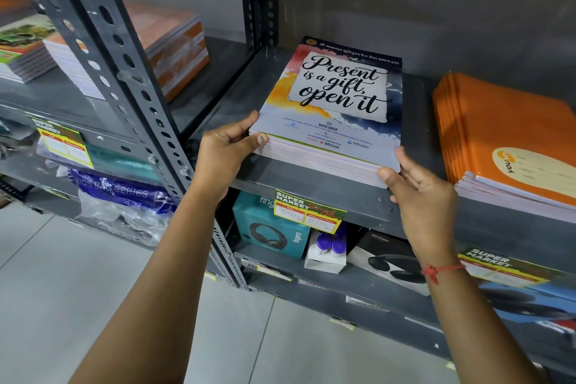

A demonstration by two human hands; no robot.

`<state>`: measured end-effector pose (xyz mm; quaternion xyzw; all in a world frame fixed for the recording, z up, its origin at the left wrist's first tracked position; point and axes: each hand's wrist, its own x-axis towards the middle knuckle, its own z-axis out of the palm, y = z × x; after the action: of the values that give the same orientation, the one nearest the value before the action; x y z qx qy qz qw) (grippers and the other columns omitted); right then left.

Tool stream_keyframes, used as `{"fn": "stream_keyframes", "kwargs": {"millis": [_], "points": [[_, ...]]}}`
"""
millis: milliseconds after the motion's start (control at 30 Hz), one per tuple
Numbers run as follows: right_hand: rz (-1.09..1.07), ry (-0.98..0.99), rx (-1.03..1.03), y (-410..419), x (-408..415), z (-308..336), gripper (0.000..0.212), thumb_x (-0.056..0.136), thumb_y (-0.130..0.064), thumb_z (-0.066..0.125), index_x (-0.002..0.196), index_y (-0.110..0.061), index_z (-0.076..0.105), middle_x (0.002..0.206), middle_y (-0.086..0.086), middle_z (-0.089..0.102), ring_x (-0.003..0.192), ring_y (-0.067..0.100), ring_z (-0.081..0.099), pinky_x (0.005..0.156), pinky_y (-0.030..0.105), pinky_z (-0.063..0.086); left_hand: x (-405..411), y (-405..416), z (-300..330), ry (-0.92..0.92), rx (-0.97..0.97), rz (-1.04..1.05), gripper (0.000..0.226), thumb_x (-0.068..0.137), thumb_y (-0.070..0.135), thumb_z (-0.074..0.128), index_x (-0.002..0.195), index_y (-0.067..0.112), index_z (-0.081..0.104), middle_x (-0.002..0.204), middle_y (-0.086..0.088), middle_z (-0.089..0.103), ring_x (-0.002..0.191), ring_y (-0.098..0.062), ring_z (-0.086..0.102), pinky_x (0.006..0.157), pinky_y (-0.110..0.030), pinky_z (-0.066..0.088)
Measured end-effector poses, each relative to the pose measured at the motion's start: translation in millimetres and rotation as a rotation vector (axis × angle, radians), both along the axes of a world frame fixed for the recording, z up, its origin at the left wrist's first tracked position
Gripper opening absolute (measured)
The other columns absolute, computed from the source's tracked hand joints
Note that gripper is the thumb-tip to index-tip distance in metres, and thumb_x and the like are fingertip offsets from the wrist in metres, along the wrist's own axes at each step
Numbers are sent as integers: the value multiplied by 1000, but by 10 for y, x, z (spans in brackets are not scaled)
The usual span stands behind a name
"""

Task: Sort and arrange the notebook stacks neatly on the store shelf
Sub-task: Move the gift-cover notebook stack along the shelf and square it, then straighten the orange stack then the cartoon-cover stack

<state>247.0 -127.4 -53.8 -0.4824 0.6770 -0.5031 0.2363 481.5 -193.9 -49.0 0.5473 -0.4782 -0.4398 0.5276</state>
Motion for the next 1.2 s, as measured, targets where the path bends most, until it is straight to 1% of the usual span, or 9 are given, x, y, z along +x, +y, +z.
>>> {"fn": "stream_keyframes", "kwargs": {"millis": [200, 467, 533, 667, 800, 867, 933, 1000, 1200], "points": [[-23, 4, 4, -19, 10, -18, 50, 81, -21, 68, 128, -13, 55, 121, 10, 67, 89, 12, 61, 89, 44, 55, -1, -2, -48, -28, -38, 39, 40, 85, 3, 61, 125, 4, 55, 116, 5, 60, 95, 0, 58, 79, -1, 48], [69, -53, 32, 36, -51, 43, 51, 82, -21, 67, 131, -17, 53, 123, -1, 64, 95, 3, 65, 96, 39, 52, -6, 40, 2, -31, -12, 13, 43, 85, 7, 63, 127, 8, 55, 117, 3, 61, 88, 5, 58, 79, -2, 48], [124, -151, 44, 113, -123, 74, 51, 83, -16, 66, 132, -15, 52, 126, -3, 61, 98, -9, 61, 100, 38, 50, -88, 134, 34, -9, -17, 124, 43, 85, 14, 64, 127, 9, 55, 123, -2, 62, 96, -3, 62, 87, -7, 47], [-66, -149, -45, 439, -515, 3, 33, 87, -18, 62, 120, -15, 64, 111, -7, 69, 103, 6, 64, 97, 39, 51, -631, 544, 148, -212, -198, 448, 41, 91, 19, 55, 131, 9, 51, 139, -8, 52, 125, -11, 49, 104, -12, 37], [-429, 42, -345, 759, -1240, 20, 26, 86, -11, 60, 111, -8, 65, 105, -2, 58, 91, -7, 56, 83, 2, 42, -1554, 839, 221, -395, -488, 186, 38, 87, 21, 56, 121, 4, 60, 128, 2, 52, 121, -3, 48, 96, 8, 26], [-471, 41, -354, 843, -1623, 79, 38, 86, -8, 61, 124, -7, 55, 114, -13, 45, 108, 12, 53, 89, 5, 41, -1976, 939, 209, -347, -410, 75, 36, 87, 17, 61, 121, 6, 61, 123, 3, 57, 119, -5, 53, 93, 8, 29], [-402, -48, -242, 896, -1977, 113, 51, 88, -11, 60, 136, -13, 44, 134, -3, 44, 123, 15, 46, 103, 24, 42, -2338, 1002, 142, -245, -272, -31, 41, 87, 16, 61, 127, 10, 56, 125, 8, 55, 118, -4, 50, 90, 6, 32], [-262, -143, -89, 881, -2189, 138, 61, 88, -14, 60, 143, -17, 36, 149, 4, 39, 132, 15, 42, 102, 24, 37, -2553, 973, 91, -171, -130, -141, 52, 87, 19, 62, 136, 14, 46, 131, 9, 52, 119, 0, 46, 95, -2, 36], [-6, -82, 5, 795, -2492, 139, 66, 83, -15, 65, 143, -21, 37, 143, 2, 47, 124, 9, 48, 104, 24, 37, -2797, 776, 98, 9, 41, -168, 64, 87, 9, 60, 144, 14, 31, 119, 3, 59, 103, -6, 56, 94, -18, 41]]}}
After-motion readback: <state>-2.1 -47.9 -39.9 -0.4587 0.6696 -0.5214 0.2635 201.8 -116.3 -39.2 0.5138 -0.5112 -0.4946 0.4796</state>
